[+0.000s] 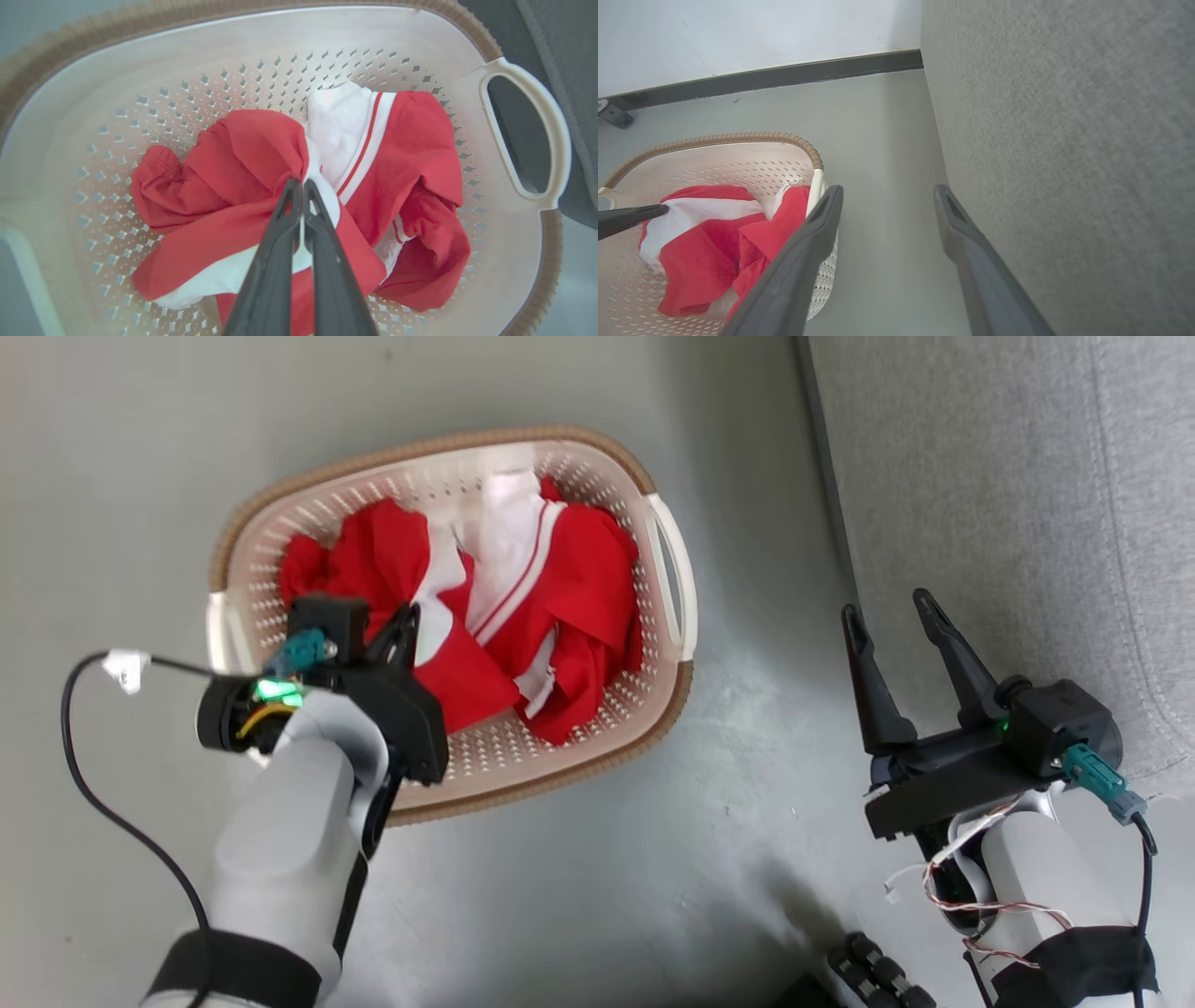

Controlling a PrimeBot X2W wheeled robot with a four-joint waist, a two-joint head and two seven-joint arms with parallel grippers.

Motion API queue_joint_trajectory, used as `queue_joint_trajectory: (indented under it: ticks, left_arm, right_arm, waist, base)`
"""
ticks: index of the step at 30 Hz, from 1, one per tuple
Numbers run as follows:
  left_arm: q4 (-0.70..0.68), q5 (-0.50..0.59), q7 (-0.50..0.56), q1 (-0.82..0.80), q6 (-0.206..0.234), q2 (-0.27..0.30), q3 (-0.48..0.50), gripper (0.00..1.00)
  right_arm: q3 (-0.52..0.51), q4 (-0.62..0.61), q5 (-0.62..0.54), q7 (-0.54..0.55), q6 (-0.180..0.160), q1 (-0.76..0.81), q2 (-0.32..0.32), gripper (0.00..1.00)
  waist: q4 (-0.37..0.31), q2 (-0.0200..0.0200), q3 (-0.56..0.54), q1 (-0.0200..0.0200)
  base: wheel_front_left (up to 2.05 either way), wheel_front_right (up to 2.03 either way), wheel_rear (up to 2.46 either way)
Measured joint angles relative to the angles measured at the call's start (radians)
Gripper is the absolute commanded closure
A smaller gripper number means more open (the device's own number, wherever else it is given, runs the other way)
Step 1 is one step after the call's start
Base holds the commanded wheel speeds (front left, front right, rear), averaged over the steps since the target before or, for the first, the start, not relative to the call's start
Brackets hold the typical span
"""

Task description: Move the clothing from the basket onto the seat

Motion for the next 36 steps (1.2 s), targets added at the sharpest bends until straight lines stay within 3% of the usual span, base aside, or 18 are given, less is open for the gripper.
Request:
queue_joint_trajectory:
  ticks: [12, 26, 36]
  left_arm:
    - [-0.046, -0.07, -0.091, 0.113, 0.0, -0.015, -0.023, 1.0]
    - [-0.185, -0.181, -0.113, 0.255, 0.0, -0.018, -0.047, 1.0]
    - [-0.299, -0.202, -0.117, 0.384, 0.0, -0.012, -0.051, 1.0]
  right_arm:
    - [-0.01, 0.045, 0.0, 0.0, 0.0, 0.012, -0.036, 0.0]
    - [-0.008, 0.097, 0.019, 0.0, 0.0, 0.074, -0.063, 0.0]
    - [-0.001, 0.131, 0.027, 0.0, 0.0, 0.131, -0.074, 0.0]
  waist:
    - [0.063, -0.0001, -0.145, -0.0001]
    - [0.154, -0.0001, -0.344, -0.0002]
    - [0.199, -0.0001, -0.495, -0.0003]
  base:
    - [0.0, 0.0, 0.0]
    - [0.0, 0.0, 0.0]
    - [0.0, 0.0, 0.0]
